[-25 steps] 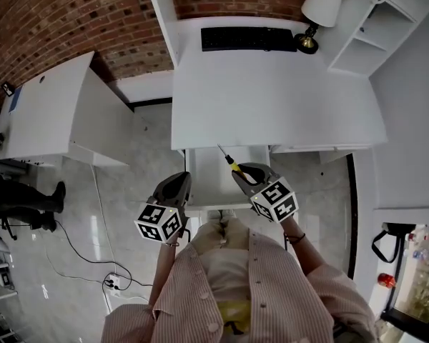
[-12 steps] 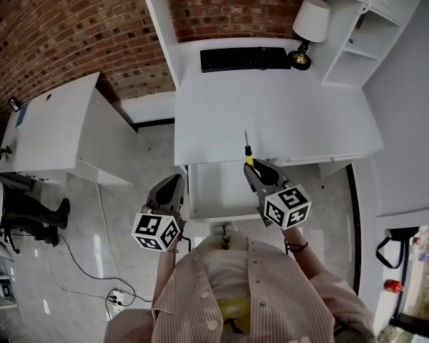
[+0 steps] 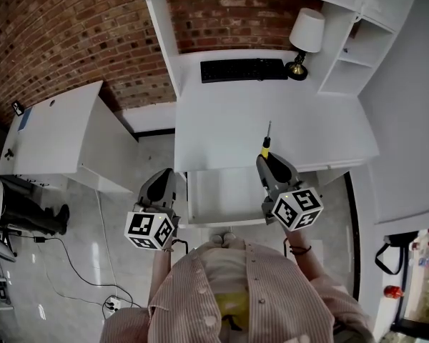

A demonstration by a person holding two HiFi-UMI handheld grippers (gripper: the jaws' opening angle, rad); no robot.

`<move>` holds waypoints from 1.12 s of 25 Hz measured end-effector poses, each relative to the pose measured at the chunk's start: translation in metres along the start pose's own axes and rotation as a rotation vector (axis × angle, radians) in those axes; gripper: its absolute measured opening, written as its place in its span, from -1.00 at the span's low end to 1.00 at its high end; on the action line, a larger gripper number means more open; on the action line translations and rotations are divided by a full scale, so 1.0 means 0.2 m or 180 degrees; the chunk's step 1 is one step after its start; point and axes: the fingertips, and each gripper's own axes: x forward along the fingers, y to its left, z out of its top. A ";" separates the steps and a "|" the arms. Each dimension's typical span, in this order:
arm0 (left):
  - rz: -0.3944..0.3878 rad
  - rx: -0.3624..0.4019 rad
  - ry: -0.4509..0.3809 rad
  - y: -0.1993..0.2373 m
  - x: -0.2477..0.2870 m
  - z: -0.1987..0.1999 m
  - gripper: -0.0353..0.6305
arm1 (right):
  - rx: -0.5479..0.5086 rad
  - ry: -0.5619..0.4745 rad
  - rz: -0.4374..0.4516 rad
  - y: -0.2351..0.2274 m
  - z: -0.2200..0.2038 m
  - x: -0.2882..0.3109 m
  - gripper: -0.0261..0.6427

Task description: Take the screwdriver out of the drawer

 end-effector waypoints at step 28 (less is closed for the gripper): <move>0.0220 0.0060 -0.0091 -0.01 -0.07 0.08 -0.90 | -0.0247 -0.0042 -0.0115 -0.06 0.10 -0.11 -0.68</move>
